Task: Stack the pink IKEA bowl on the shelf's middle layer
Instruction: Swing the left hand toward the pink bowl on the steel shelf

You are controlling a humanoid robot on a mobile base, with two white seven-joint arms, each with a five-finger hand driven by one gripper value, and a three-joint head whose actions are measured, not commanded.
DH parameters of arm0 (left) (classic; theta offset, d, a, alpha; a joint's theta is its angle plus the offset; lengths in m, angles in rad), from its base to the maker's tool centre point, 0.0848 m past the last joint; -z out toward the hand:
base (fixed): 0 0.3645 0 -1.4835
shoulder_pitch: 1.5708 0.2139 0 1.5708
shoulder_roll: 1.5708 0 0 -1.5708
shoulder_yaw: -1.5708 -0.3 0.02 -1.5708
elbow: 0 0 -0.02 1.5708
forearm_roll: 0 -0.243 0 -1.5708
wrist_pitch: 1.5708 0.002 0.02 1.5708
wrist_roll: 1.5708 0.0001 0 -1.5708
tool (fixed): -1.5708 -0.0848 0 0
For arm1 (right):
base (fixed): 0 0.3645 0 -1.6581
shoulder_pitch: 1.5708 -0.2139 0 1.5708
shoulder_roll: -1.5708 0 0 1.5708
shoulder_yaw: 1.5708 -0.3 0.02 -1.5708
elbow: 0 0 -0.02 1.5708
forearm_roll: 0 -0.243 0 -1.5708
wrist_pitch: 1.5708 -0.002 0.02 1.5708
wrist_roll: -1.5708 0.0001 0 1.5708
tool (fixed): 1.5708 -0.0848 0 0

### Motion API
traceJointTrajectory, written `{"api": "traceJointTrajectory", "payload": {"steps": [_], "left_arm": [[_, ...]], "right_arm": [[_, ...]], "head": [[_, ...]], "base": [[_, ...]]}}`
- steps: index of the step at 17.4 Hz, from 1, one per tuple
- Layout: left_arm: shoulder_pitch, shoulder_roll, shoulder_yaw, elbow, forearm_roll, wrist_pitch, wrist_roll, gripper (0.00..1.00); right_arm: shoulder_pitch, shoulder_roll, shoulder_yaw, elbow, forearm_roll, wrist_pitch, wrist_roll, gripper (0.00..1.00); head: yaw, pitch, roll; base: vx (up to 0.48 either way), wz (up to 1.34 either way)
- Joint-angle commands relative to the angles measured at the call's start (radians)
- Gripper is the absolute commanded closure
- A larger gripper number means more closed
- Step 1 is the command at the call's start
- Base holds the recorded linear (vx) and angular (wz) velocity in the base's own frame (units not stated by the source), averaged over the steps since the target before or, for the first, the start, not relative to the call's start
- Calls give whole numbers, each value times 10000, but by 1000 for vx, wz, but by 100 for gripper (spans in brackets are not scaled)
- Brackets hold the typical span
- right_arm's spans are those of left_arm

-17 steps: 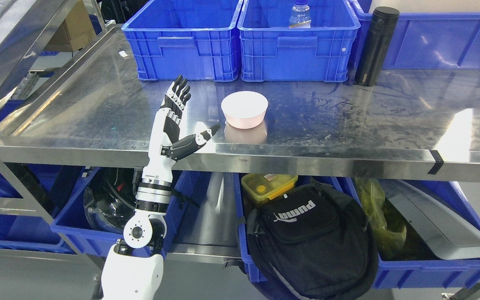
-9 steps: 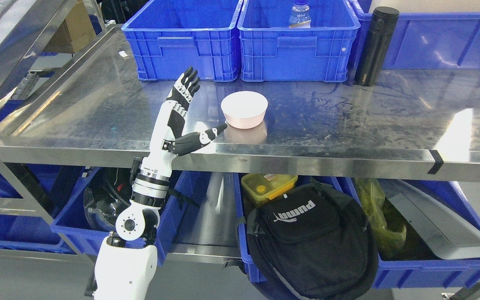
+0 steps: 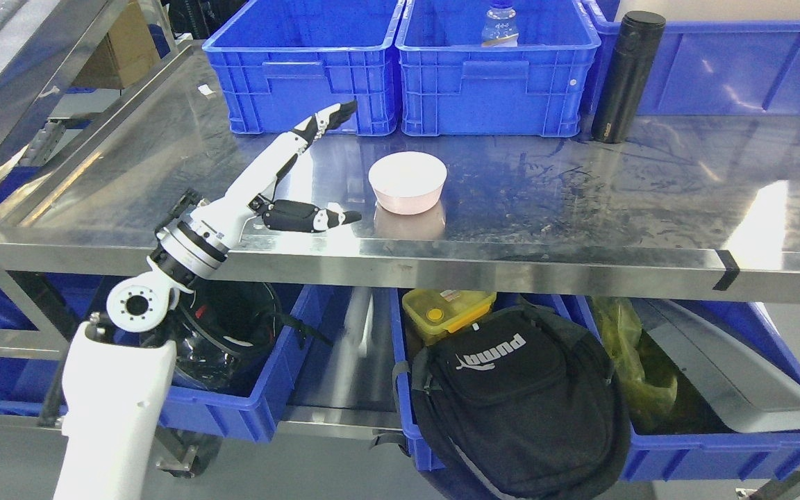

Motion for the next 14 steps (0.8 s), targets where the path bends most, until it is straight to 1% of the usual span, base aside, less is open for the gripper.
{"api": "traceJointTrajectory", "payload": {"steps": [1, 2, 3, 4, 5, 6, 7, 9, 11, 14], "left_arm": [[-1423, 2155, -129, 19, -2932, 8, -1972, 2], [-1592, 1698, -311, 19, -3575, -37, -2539, 0], [-1731, 1314, -586, 19, -4052, -53, -2666, 0], [-1884, 1098, -877, 49, -4694, -38, -2683, 2], [-2311, 898, -1397, 171, -5901, 23, -2698, 2], [-2634, 516, -1994, 400, -6778, 39, -2713, 2], [-2819, 87, -2349, 676, -7243, 85, -2713, 3], [-3035, -574, -2719, 1502, -7873, 131, -2713, 6], [-3311, -1065, -2828, 2362, -8335, 131, -2713, 7], [-3663, -1924, -2844, 3467, -8413, 9, -2713, 9]], "right_arm": [[215, -175, 0, -175, 0, 7, 39, 0], [215, -175, 0, -175, 0, 7, 39, 0], [215, -175, 0, -175, 0, 7, 39, 0], [215, -175, 0, -175, 0, 7, 39, 0], [215, -175, 0, -175, 0, 7, 39, 0], [215, -175, 0, -175, 0, 7, 39, 0], [215, -175, 0, -175, 0, 7, 39, 0], [215, -175, 0, -175, 0, 7, 39, 0], [215, -175, 0, -175, 0, 7, 39, 0], [215, -175, 0, -175, 0, 7, 39, 0]], "head": [[0, 0, 0], [0, 0, 0], [0, 0, 0], [0, 0, 0], [0, 0, 0], [0, 0, 0], [0, 0, 0], [0, 0, 0], [0, 0, 0], [0, 0, 0]], "base": [[0, 0], [0, 0], [0, 0], [0, 0], [0, 0], [0, 0], [0, 0], [0, 0], [0, 0], [0, 0]]}}
